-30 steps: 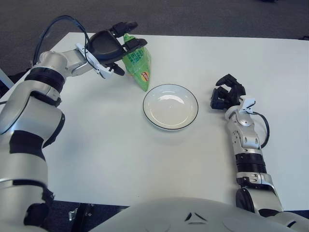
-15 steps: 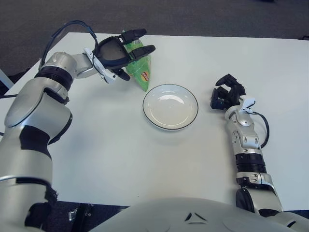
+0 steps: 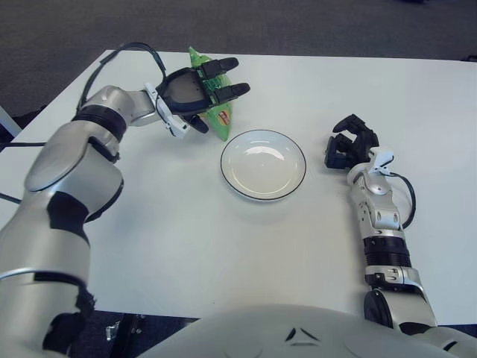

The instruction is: Put the snack into the plate.

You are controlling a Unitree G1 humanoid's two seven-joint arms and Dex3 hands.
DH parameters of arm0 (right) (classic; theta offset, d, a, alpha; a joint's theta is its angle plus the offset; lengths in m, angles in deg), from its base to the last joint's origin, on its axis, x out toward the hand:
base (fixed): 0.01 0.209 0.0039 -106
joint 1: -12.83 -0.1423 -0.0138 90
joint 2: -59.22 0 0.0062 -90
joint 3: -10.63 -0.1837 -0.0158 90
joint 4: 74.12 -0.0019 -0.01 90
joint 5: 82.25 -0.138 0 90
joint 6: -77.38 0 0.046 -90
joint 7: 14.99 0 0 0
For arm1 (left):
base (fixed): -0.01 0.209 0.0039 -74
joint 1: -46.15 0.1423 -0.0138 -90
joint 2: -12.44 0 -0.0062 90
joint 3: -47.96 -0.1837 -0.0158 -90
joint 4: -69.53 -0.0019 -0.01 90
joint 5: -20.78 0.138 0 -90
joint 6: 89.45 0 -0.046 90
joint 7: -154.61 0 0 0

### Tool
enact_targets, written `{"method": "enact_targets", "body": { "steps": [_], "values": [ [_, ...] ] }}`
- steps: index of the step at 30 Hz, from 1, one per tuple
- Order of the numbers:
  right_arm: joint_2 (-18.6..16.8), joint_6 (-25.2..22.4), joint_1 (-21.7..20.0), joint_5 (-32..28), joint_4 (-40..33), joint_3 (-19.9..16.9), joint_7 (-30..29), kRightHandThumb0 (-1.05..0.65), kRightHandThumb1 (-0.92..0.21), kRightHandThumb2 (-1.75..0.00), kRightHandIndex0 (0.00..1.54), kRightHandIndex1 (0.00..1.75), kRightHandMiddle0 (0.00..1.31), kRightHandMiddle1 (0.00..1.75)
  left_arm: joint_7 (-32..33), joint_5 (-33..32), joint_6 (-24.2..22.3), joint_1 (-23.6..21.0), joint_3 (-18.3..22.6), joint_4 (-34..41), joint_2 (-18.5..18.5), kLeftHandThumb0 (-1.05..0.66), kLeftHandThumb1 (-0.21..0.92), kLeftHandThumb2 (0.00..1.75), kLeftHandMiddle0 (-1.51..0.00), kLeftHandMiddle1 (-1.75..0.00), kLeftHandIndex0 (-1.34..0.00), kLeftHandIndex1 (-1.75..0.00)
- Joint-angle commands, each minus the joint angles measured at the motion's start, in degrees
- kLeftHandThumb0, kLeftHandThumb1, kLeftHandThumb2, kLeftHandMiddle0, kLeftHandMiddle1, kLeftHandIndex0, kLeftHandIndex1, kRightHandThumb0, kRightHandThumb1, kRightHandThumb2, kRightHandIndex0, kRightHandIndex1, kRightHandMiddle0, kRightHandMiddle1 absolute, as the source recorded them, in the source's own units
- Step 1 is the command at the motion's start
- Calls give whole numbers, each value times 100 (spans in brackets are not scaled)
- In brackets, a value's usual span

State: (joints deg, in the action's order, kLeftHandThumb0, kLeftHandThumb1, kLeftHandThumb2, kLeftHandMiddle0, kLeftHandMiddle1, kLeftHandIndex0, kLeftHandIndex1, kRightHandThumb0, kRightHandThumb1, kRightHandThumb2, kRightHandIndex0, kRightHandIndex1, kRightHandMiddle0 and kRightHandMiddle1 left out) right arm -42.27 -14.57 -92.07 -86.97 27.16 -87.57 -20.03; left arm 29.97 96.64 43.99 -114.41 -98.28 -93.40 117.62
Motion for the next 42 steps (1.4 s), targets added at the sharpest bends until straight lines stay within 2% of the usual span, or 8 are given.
{"method": "enact_targets", "body": {
  "steps": [1,6,18,22,24,26,29,42],
  "values": [
    [-214,-80,657,84,290,89,-48,0,-4,-163,84,171,58,175,-19,-3,-66,-56,-78,-118,-24,-105,92,52,0,0,0,0],
    [-208,-93,666,107,272,107,-68,0,-3,-163,84,171,58,175,-209,2,-205,-112,-164,-239,-114,-105,92,52,0,0,0,0],
    [-226,-136,724,129,159,129,-53,0,-3,-164,85,171,58,175,-775,44,-680,-114,-368,-403,-238,-101,92,38,0,0,0,0],
    [-218,-132,732,121,147,134,-21,0,-3,-164,85,171,58,175,-819,145,-1223,7,-507,-483,-314,-99,85,33,0,0,-2,-1],
    [-220,-146,738,124,129,140,-21,0,-3,-164,85,171,58,175,-816,151,-1339,29,-537,-497,-332,-98,82,32,0,0,-3,-2],
    [-211,-163,746,117,116,142,0,0,-3,-164,84,171,58,175,-826,203,-1630,74,-603,-531,-385,-95,74,37,0,0,-1,-14],
    [-207,-151,757,86,109,135,45,0,-4,-163,84,171,58,175,-873,255,-1968,103,-702,-560,-435,-95,70,39,0,0,0,-18],
    [-166,-174,766,176,107,167,84,0,-4,-163,84,171,58,175,-949,238,-2693,161,-882,-573,-552,-96,65,45,0,0,0,-22]
  ]
}}
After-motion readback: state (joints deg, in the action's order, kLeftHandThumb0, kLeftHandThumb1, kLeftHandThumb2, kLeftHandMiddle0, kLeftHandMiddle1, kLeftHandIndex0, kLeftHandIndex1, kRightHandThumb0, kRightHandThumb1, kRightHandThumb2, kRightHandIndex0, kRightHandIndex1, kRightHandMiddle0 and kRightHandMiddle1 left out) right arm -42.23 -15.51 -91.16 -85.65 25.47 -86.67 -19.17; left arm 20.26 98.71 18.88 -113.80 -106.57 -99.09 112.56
